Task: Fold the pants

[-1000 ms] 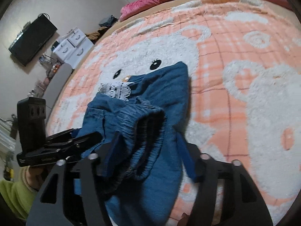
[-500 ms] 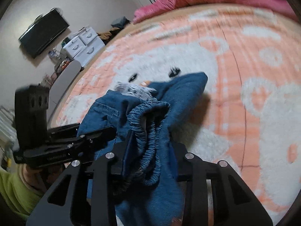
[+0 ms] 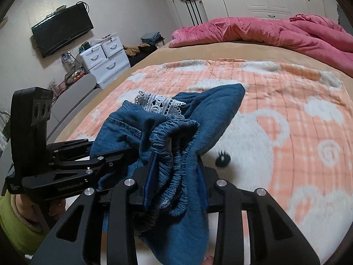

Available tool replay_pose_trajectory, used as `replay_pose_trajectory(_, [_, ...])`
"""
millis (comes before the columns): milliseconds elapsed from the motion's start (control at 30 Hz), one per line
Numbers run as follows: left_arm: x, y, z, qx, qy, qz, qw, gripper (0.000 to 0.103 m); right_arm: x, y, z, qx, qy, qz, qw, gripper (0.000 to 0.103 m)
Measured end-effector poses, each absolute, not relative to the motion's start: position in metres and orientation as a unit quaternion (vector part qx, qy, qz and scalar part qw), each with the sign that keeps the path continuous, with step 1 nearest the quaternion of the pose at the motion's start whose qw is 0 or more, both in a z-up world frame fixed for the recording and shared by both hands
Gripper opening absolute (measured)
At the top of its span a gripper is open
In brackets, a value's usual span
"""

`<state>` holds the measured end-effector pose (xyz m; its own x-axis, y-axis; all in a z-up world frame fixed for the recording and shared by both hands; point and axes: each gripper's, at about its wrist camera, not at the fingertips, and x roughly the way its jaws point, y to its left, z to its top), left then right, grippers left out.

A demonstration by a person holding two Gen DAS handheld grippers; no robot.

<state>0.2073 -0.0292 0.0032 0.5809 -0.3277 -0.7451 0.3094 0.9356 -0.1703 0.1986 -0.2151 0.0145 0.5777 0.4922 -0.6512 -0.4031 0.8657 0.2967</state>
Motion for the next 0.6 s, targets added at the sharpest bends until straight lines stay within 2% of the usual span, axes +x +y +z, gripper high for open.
replay_pose_trajectory(233, [0.246, -0.019, -0.033, -0.013, 0.451, -0.157, 0.878, 0.024, 0.242, -0.207, -0.012, 0.074, 0.409, 0.239, 0.878, 0.032])
replay_pose_trajectory(400, [0.250, -0.009, -0.060, -0.024, 0.468, -0.137, 0.873, 0.036, 0.257, -0.213, -0.045, 0.076, 0.449, 0.203, 0.867, 0.031])
replay_pose_trajectory(600, [0.245, -0.002, -0.067, -0.037, 0.464, -0.138, 0.874, 0.047, 0.253, -0.229, -0.073, 0.076, 0.473, 0.174, 0.860, 0.033])
